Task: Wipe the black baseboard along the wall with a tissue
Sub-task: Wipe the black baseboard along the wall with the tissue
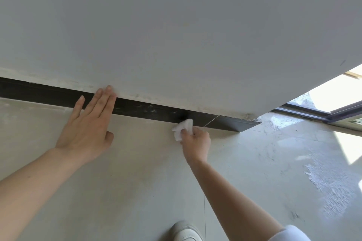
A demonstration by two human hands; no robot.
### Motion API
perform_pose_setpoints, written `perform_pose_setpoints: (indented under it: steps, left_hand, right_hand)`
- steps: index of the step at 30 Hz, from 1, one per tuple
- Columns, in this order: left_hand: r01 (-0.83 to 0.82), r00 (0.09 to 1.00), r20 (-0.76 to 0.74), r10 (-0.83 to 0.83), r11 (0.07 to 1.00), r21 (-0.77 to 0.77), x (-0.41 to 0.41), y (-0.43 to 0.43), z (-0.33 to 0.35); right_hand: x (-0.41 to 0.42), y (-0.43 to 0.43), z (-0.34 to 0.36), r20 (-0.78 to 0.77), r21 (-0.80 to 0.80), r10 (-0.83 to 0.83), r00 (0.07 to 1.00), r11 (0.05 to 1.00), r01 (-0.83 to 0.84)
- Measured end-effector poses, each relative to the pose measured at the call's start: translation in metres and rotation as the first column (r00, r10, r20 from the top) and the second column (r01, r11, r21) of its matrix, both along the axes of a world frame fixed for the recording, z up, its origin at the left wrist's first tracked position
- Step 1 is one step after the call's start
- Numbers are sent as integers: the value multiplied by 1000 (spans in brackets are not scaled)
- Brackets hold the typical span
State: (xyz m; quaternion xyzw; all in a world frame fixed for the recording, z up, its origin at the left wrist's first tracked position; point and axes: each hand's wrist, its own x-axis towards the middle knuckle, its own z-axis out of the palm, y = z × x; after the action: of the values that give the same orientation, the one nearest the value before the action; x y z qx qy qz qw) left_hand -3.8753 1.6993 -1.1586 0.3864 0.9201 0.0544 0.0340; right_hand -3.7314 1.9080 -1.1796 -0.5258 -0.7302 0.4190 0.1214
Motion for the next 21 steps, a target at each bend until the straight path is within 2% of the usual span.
perform_pose_setpoints:
  steps: [3, 5, 10, 14, 16, 18, 20, 21]
  left_hand:
    - [-76, 997, -8, 75, 997, -16, -9, -13, -4]
    - [-132, 991, 1, 132, 991, -19, -13, -19, -7]
    - [-177, 984, 7, 178, 983, -36, -14, -23, -11]
    - [-187, 982, 25, 188, 981, -44, -13, -20, -9]
    - [-189, 981, 29, 191, 981, -47, -14, -20, -8]
    - [-184, 982, 28, 185, 981, -57, -14, -22, -7]
    - [-178, 983, 27, 180, 982, -54, -15, -23, -6]
    - [-183, 982, 28, 184, 982, -50, -15, -24, -5]
  right_hand:
    - [8, 17, 2, -138, -68, -359, 923, 933, 352]
    - [1, 18, 5, -203, -77, -396, 895, 918, 389]
    - [-36, -24, 3, -297, -17, -231, 926, 971, 237]
    - [-52, -51, -4, -231, 76, 38, 972, 997, -21]
    - [-54, -58, -4, -170, 150, 236, 957, 966, -211]
    - [-50, -59, -6, -87, 199, 423, 902, 894, -400]
    - [-43, -58, -8, -12, 234, 514, 858, 836, -497]
    - [-37, -56, -9, -12, 233, 498, 867, 845, -482]
